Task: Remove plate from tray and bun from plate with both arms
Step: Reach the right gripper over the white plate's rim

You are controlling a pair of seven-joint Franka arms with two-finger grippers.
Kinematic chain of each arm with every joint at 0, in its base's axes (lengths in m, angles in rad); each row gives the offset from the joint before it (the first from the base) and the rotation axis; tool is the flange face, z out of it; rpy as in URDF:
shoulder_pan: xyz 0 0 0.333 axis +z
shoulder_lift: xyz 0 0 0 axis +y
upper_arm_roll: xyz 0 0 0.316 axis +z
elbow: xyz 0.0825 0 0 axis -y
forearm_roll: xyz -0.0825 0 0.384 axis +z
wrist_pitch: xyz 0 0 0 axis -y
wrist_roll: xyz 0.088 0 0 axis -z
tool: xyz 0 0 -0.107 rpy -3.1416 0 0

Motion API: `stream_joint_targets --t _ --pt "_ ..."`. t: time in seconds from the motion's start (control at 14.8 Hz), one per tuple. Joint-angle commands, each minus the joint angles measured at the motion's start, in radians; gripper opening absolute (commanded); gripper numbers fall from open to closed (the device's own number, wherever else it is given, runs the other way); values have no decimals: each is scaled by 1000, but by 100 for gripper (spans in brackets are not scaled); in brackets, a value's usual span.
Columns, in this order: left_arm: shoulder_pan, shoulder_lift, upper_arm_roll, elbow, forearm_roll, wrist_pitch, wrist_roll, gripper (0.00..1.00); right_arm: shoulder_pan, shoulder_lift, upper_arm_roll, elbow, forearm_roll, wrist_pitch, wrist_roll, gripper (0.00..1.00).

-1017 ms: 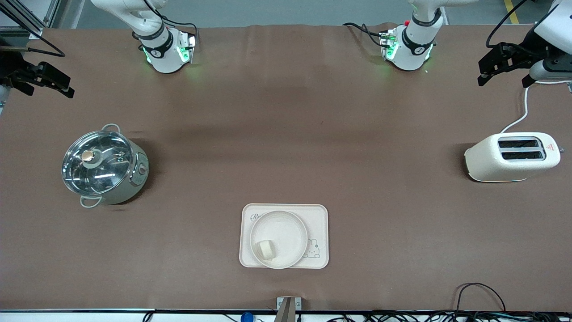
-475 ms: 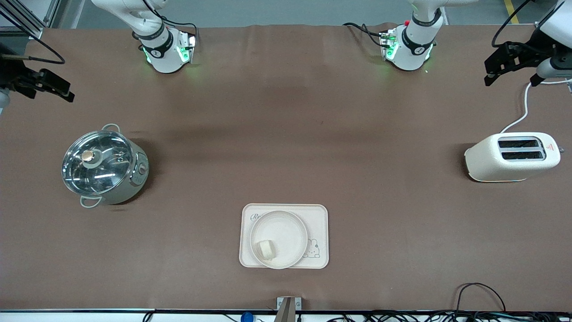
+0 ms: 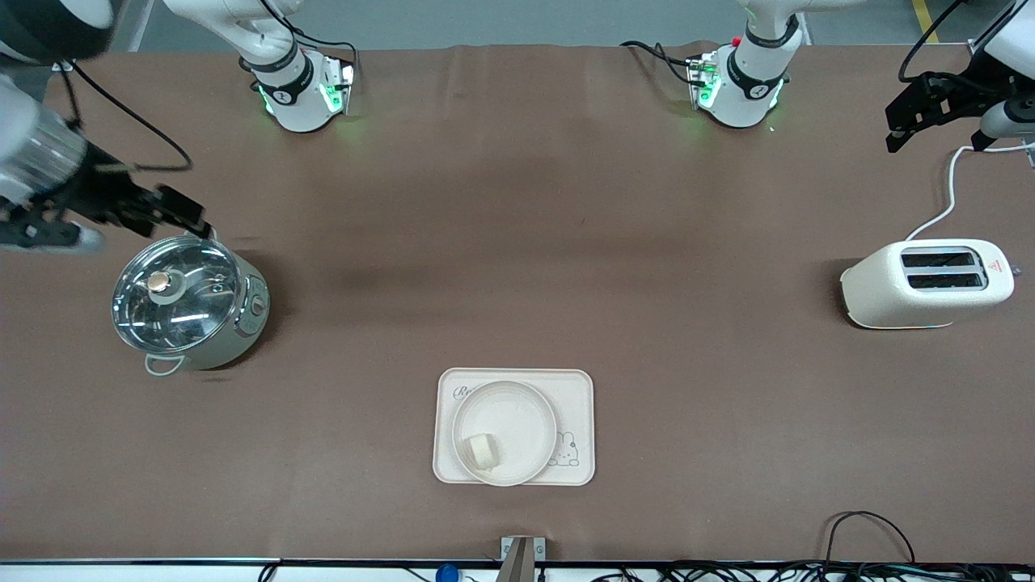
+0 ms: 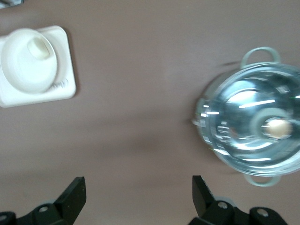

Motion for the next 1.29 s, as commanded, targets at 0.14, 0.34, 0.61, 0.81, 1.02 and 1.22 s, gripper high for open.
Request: stream_joint_targets --t 0.14,0.34,0.61,0.81,1.02,1.22 --pt "5 13 -2 26 21 -17 18 100 238 248 -6 237 -2 59 284 100" --pt "5 20 -2 27 21 -17 19 100 263 340 -8 262 -14 137 322 100" --pt "5 20 -2 40 20 -18 16 100 342 485 -7 262 1 369 521 100" --pt "3 23 -2 40 20 -18 15 100 395 653 -12 279 -5 646 598 100" --pt "2 35 -3 40 20 -18 15 100 373 736 -12 289 -42 740 479 100" --pt "2 38 -3 40 20 -17 13 100 330 759 -12 299 -36 774 480 100"
